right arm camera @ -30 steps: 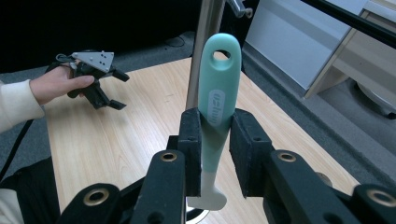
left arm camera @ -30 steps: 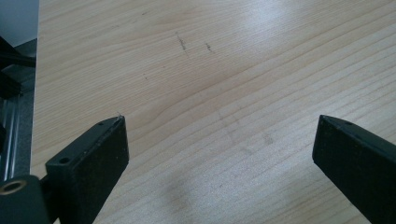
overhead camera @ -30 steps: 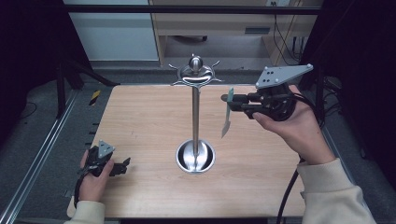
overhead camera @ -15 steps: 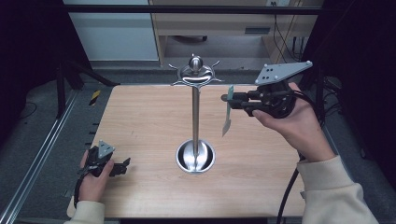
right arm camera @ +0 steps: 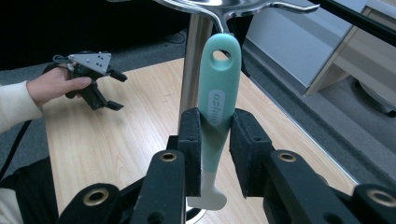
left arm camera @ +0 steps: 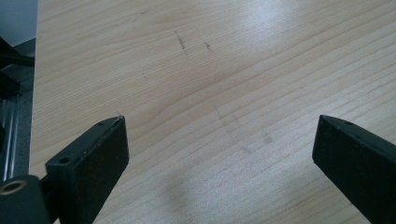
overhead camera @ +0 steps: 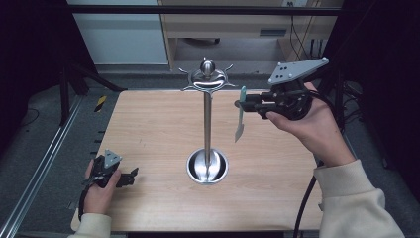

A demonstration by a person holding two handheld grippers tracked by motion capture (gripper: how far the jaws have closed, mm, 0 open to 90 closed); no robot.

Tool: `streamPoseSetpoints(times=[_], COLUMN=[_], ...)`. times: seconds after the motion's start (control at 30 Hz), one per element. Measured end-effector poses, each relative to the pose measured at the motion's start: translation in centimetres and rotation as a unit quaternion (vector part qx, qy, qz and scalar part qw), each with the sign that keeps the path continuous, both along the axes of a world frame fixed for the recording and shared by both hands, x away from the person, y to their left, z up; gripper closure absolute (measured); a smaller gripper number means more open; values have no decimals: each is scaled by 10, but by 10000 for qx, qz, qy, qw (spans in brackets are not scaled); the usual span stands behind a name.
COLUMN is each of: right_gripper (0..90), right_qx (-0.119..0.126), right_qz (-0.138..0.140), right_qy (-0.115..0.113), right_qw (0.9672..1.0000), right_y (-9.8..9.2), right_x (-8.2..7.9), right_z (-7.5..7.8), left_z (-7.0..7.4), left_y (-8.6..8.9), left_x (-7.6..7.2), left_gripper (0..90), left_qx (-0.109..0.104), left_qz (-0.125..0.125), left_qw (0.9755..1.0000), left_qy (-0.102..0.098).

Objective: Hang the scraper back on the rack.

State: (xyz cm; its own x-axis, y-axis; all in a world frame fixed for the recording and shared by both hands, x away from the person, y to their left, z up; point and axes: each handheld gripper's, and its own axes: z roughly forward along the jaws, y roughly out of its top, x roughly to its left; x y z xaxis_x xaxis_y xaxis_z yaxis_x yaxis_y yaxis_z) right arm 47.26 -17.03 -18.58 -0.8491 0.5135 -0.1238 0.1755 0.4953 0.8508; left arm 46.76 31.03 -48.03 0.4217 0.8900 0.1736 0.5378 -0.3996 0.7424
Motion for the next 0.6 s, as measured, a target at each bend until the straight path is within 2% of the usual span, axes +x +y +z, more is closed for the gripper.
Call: streamPoseSetpoints(times=[0.6], right_gripper=[749], right_qx=[-53], right_qz=[87], right_qy=[209], right_qw=[9997], right_y=[2], right_x=[9], right_z=[5], left_z=[0], left_y=[0], left_x=[0], left_gripper=[35], left_qx=[12], left_qz=[-16], left_qw=[10000], left_qy=[7])
